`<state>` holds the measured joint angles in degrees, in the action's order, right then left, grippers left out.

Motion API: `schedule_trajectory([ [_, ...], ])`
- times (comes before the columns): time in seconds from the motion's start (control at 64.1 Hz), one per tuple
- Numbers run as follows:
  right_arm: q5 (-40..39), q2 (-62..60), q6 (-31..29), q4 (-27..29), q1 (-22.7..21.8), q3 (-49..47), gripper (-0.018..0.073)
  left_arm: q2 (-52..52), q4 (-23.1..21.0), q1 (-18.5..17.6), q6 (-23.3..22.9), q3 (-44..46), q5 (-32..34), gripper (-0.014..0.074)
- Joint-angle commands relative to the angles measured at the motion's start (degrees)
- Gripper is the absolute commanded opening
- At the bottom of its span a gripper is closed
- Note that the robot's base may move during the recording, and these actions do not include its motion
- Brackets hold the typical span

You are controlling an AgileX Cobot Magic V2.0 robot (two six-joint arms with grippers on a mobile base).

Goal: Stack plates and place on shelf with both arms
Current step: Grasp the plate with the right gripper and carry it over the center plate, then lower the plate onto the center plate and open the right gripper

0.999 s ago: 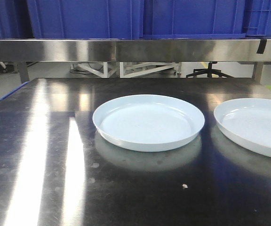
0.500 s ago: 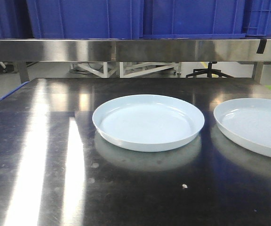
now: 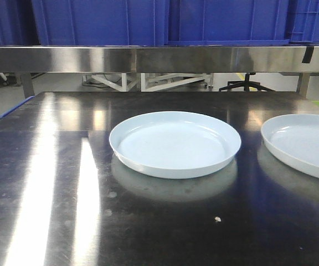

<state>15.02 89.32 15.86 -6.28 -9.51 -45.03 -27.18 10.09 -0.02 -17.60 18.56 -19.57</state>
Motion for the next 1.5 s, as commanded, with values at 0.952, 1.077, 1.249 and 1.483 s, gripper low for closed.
schedule_trajectory([
  [0.952,4.9,-7.7,-0.6,0.7,28.1,-19.8,0.0048,-0.2,-0.1,0.0,-0.7,1.6,4.7,0.0083],
  [1.077,4.8,-3.9,-0.6,0.7,30.3,-21.3,0.0048,-0.2,-0.1,0.0,-0.7,1.6,4.7,0.0083],
  [1.249,4.7,-0.8,-0.6,0.7,31.5,-21.5,0.0048,-0.2,-0.1,0.0,-0.7,1.6,4.7,0.0083],
  [1.483,5.3,1.3,-0.6,0.7,32.4,-21.5,0.0088,-0.2,-0.1,0.0,-0.7,1.6,4.7,0.0083],
])
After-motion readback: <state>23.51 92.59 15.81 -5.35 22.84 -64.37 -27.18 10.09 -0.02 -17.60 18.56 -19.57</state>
